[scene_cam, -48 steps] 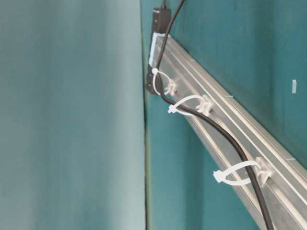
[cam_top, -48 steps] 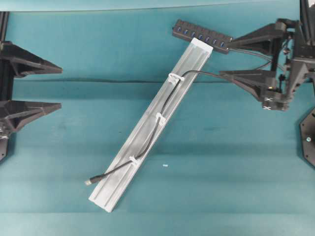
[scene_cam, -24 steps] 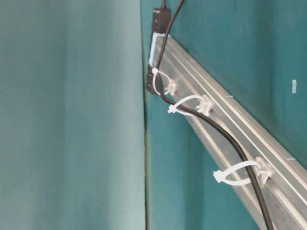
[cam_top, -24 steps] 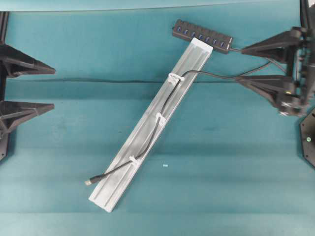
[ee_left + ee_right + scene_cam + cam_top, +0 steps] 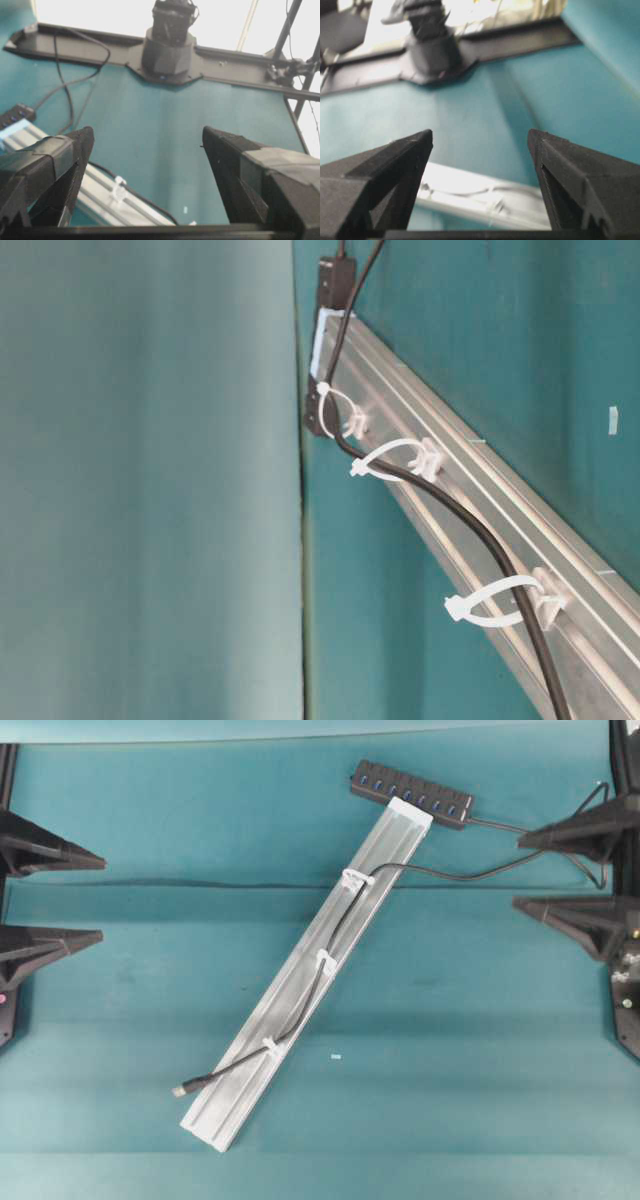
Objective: Pass the USB cable through three rings with both arms.
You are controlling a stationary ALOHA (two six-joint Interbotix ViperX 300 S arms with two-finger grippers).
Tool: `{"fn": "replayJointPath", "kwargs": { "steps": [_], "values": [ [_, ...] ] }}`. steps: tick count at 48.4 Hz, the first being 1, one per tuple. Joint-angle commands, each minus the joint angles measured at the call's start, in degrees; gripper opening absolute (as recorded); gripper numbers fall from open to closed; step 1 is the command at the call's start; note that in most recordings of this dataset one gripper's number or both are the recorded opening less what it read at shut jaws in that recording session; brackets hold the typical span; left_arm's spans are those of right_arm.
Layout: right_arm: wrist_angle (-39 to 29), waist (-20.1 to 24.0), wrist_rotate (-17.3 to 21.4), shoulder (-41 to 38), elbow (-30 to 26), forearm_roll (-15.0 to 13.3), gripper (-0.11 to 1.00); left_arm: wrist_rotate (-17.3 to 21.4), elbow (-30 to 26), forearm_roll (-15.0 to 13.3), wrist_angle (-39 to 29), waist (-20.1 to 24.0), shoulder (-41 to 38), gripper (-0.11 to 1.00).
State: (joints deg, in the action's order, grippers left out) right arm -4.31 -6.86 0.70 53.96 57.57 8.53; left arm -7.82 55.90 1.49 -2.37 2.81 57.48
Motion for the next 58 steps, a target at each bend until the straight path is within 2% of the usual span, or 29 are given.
{"fn": "replayJointPath", "kwargs": {
  "steps": [1,11,19,24,42,58],
  "values": [
    [-0.26,2.02,0.53,-2.11,-0.26,0.09,0.86,-0.09,-0.79,0.18,0.35,0.53,-1.05,0.99],
    [5.36,2.72,-0.09,-8.09,-0.7,-0.09,0.86,-0.18,0.53,0.18,0.35,0.0,-2.46,0.99],
    [8.44,2.64,-0.35,-8.79,-0.97,-0.09,0.86,-1.67,0.62,0.18,1.14,-0.88,-5.8,0.99],
    [7.12,2.72,-0.35,-7.38,-0.79,-0.18,0.86,-2.81,0.18,0.18,2.64,-1.14,-6.24,0.99],
    [-3.08,1.85,-0.53,1.58,-0.44,-0.09,0.86,-2.2,0.79,0.18,4.66,-2.29,-6.33,0.99],
    [-1.05,0.35,-0.44,-0.62,-0.26,-0.18,0.86,-2.37,1.14,0.18,7.91,-6.86,-6.5,0.99]
  ]
}}
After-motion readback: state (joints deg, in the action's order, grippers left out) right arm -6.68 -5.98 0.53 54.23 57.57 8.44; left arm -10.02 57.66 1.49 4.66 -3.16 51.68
